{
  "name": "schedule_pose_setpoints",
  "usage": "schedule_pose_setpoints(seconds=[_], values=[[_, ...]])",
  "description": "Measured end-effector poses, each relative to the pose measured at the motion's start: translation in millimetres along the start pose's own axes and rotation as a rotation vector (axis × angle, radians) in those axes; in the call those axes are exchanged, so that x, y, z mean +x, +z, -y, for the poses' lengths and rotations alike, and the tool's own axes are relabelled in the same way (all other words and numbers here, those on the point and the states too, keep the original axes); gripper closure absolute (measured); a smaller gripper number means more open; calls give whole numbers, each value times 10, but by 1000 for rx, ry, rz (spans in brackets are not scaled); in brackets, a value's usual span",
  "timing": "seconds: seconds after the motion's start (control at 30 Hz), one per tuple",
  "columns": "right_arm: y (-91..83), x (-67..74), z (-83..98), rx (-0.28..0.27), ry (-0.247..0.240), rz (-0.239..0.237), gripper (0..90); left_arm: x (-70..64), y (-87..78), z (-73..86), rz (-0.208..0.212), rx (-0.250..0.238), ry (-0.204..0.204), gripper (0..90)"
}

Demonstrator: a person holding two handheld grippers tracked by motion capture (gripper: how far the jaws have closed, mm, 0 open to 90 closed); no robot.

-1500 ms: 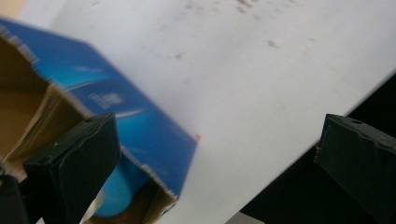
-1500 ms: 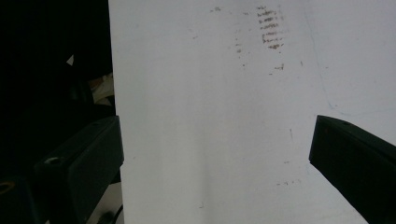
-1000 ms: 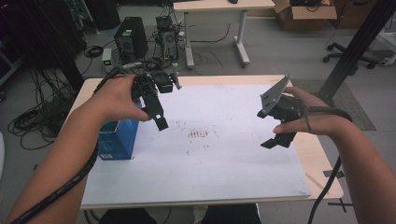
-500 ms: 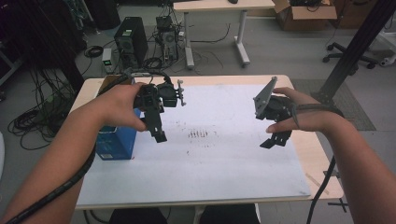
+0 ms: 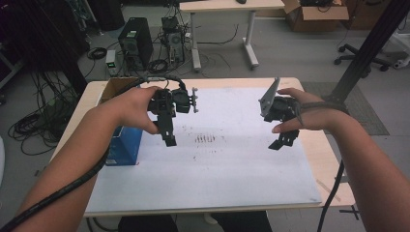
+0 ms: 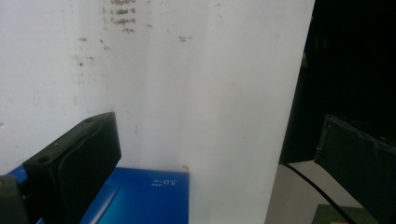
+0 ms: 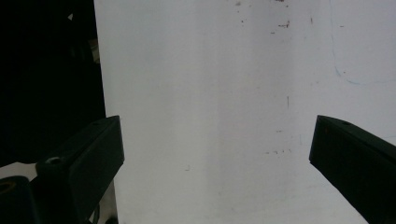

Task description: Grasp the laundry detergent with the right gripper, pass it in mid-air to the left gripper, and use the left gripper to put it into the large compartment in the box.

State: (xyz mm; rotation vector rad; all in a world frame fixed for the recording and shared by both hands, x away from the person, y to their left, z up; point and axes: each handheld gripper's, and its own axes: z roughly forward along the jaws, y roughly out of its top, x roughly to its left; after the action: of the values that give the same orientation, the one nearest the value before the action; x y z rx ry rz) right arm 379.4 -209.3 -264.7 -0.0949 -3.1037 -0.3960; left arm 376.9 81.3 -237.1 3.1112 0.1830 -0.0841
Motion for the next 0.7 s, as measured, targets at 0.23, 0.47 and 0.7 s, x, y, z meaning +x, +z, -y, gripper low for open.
schedule_pose_setpoints(seconds=[0.23, 0.47, 0.7], values=[[52, -4, -23, 6, -9, -8, 31, -26, -4, -93, -9, 3, 25, 2], [64, 6, -9, 6, -4, -11, 32, -52, -5, -159, -8, 0, 43, 2], [59, 43, 9, 2, -4, -5, 32, -84, -10, -198, -2, -1, 47, 2]])
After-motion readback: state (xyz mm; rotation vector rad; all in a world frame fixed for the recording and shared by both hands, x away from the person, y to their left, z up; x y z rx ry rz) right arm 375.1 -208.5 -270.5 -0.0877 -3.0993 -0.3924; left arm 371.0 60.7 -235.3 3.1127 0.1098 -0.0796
